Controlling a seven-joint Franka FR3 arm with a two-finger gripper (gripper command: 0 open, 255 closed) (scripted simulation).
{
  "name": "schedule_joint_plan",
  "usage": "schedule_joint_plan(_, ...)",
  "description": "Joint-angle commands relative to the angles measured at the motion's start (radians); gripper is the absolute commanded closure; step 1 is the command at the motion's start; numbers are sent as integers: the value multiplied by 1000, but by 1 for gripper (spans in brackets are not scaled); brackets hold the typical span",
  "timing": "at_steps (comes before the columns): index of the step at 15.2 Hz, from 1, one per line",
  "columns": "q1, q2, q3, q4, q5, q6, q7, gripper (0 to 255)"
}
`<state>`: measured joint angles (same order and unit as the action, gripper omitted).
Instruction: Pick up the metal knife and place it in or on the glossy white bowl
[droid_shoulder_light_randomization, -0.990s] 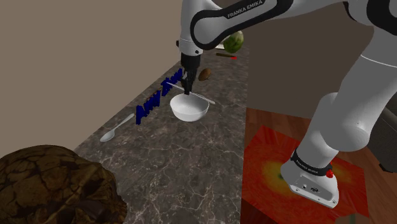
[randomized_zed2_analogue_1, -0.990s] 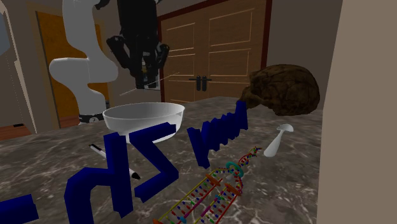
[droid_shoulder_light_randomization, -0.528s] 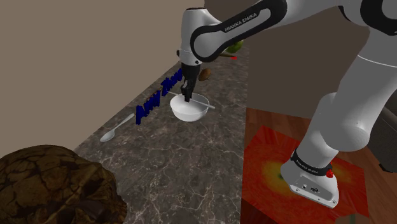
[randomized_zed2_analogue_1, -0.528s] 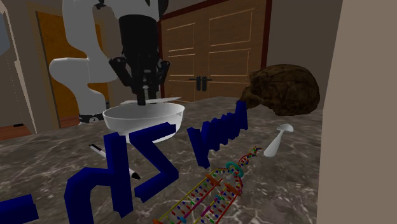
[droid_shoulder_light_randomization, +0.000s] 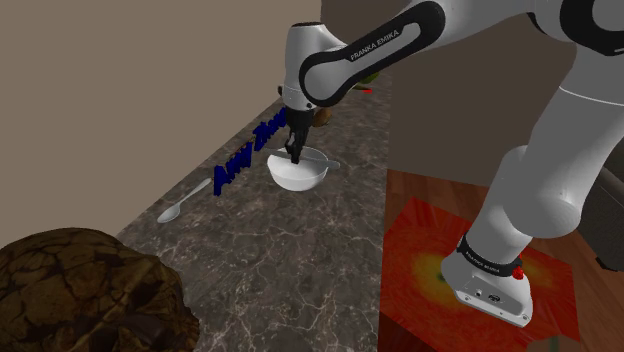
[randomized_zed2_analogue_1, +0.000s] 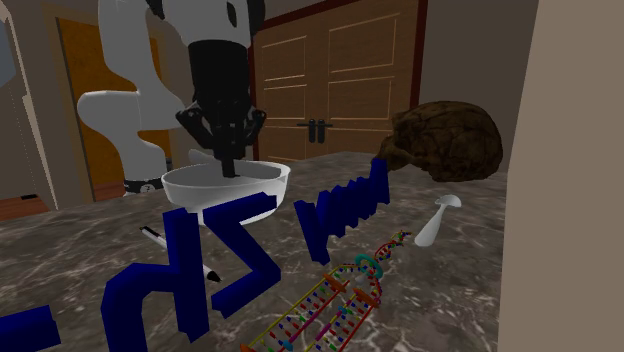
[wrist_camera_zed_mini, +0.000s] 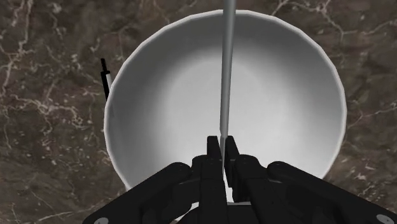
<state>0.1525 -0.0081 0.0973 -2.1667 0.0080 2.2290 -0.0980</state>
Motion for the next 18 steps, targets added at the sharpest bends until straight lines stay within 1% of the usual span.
schedule_joint_plan(1,0,0,0,0,0,0,0,255)
schedule_joint_plan(2,0,0,0,0,0,0,0,255)
schedule_joint_plan(3,0,0,0,0,0,0,0,0)
schedule_joint_plan(8,0,0,0,0,0,0,0,0)
schedule_joint_plan(12,-1,-58,-1,65,6,-122,-4,0)
schedule_joint_plan(18,-1,-58,-1,65,6,-122,-4,0)
